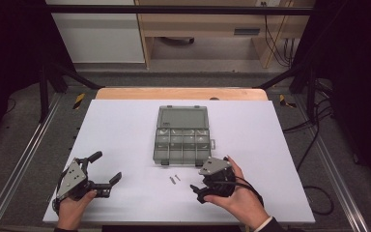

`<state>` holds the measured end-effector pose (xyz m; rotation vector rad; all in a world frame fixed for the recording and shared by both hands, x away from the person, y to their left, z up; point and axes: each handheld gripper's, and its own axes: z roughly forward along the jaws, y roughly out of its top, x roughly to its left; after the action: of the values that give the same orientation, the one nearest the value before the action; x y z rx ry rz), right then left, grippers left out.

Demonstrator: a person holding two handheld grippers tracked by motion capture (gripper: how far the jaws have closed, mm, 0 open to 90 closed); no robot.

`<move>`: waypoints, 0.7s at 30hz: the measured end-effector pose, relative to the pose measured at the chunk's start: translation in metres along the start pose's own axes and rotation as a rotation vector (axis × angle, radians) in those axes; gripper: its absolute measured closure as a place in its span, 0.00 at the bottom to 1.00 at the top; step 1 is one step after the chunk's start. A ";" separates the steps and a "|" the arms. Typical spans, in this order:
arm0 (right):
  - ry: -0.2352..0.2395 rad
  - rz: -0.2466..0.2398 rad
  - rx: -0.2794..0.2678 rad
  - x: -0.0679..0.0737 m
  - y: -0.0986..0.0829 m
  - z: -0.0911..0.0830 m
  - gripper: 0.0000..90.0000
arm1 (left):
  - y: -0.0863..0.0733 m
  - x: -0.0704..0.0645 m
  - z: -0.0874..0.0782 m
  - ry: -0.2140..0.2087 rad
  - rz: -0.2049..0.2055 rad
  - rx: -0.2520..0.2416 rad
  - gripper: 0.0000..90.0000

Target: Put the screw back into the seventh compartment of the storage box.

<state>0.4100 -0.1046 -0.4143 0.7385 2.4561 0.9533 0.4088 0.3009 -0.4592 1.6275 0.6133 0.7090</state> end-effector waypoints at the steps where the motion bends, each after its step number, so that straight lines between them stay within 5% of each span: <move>1: 0.005 -0.009 0.011 0.001 0.003 0.001 0.10 | 0.000 0.000 0.000 0.000 0.000 0.000 0.01; 21: 0.122 -0.021 0.164 0.021 0.027 0.038 0.10 | 0.000 0.002 0.000 -0.003 0.017 0.014 0.01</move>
<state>0.4228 -0.0567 -0.4248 0.7246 2.6682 0.8188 0.4099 0.3020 -0.4593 1.6487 0.6038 0.7158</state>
